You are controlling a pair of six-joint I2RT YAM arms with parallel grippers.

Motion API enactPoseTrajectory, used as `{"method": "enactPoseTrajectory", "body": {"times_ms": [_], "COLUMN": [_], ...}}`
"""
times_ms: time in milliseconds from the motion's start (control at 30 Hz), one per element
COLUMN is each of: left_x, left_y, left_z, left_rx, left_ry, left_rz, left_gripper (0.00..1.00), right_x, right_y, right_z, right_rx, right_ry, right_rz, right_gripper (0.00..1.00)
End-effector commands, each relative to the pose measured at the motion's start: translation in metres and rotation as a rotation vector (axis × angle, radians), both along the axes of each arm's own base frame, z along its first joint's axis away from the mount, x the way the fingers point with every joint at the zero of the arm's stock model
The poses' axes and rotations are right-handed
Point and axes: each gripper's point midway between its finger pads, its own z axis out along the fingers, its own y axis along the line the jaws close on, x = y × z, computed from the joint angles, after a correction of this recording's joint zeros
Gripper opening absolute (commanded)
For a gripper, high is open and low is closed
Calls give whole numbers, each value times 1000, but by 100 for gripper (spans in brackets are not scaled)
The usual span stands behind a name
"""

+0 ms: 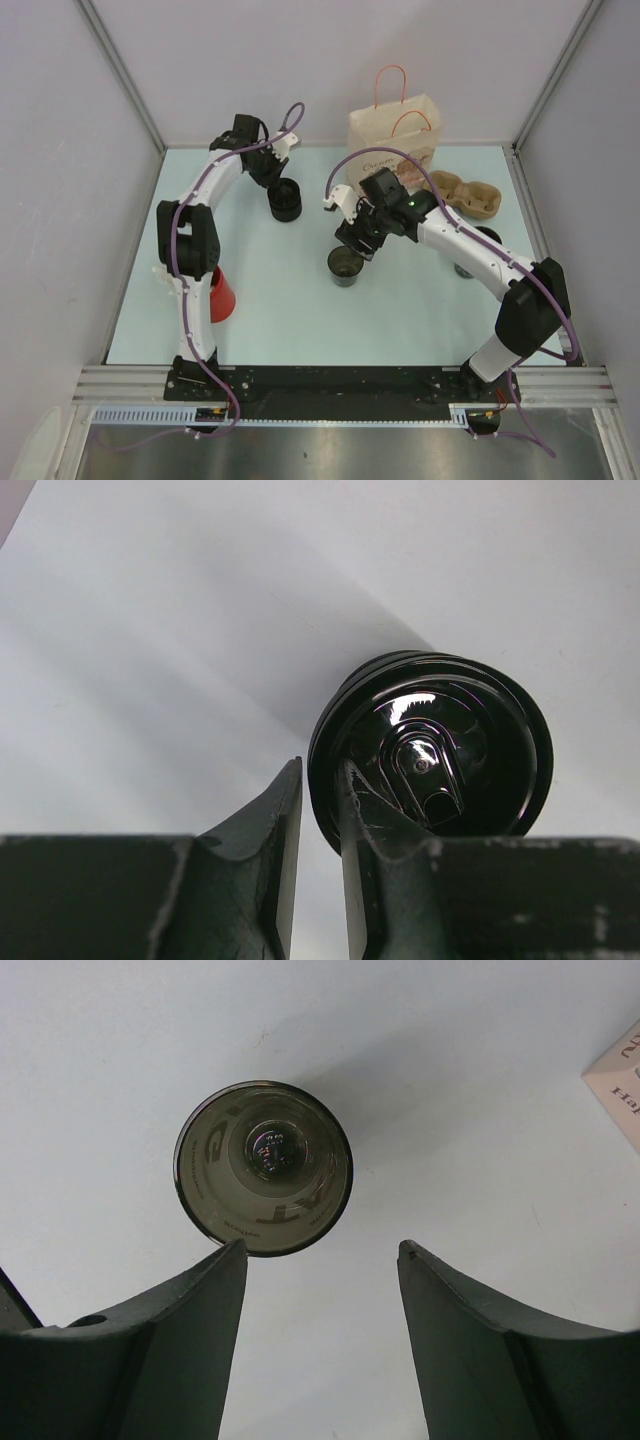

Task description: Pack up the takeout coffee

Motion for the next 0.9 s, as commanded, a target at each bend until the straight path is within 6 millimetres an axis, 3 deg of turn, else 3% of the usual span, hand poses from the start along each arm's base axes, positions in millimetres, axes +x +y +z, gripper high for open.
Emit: {"method": "enactPoseTrajectory", "body": {"times_ms": [0, 200, 633, 867], "left_x": [6, 6, 8, 11], "left_y": [0, 0, 0, -1], "left_z": [17, 21, 19, 28], "left_rx": [-27, -28, -26, -40], "left_ry": [-41, -48, -51, -76], "left_rz": [3, 3, 12, 17], "left_gripper": [26, 25, 33, 33], "right_x": [2, 1, 0, 0], "right_y": [3, 4, 5, 4], "right_z": [-1, -2, -3, -4], "right_rx": [-2, -6, -9, -12], "right_ry": [-16, -14, -12, -11], "right_rz": [6, 10, 14, 13], "right_gripper": [66, 66, 66, 66]}}
